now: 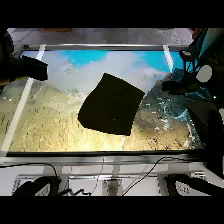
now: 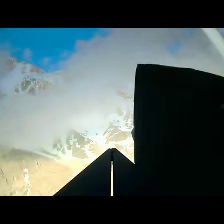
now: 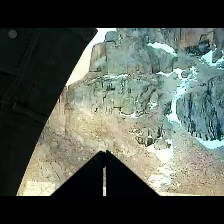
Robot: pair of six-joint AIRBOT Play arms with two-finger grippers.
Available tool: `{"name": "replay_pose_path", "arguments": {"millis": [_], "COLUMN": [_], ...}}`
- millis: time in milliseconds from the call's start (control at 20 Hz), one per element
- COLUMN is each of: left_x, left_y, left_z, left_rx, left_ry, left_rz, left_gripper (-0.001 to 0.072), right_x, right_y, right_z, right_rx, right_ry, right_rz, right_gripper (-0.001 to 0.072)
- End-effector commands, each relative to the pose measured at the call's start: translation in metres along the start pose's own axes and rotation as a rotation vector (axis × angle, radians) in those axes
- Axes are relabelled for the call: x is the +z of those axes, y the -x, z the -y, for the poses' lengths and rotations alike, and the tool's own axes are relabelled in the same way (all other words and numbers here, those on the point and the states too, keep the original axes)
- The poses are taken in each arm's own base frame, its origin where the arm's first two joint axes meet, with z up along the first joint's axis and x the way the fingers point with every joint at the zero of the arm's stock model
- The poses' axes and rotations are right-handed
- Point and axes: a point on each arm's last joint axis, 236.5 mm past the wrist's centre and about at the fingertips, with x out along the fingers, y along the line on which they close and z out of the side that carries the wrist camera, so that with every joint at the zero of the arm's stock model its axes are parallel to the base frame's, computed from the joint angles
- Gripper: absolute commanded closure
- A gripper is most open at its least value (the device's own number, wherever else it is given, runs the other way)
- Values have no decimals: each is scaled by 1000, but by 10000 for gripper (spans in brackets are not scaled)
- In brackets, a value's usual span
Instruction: Fold the clothes and pants, and hang the long-sleeved shirts on hangers.
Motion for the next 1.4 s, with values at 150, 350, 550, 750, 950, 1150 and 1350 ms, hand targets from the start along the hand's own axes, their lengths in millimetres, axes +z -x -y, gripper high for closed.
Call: {"name": "replay_pose_path", "arguments": {"millis": [150, 350, 550, 750, 950, 1150, 1350], "left_x": [33, 6, -80, -138, -159, -161, -192], "left_y": [-4, -8, -13, -15, -12, -24, -39], "left_z": [-15, -6, 5, 8, 9, 7, 9], "left_rx": [57, 16, -34, -21, -7, -5, -14], "left_ry": [-8, 0, -11, 61, 77, 85, 120], "left_rz": [142, 30, -268, -327, -332, -331, -408], "left_gripper": [688, 688, 687, 688, 688, 616, 259], "right_x": [7, -7, -48, -119, -170, -156, -169], "right_y": [0, -1, -13, -4, 6, 3, -22], "right_z": [-1, -8, -10, -40, -56, -72, -85], "right_rx": [2, 34, 46, 192, 269, 337, 400], "right_ry": [0, -2, 3, 89, 64, 9, -12], "right_rz": [32, -29, -114, -106, -100, -47, -98], "right_gripper": [676, 664, 664, 665, 664, 667, 501]}}
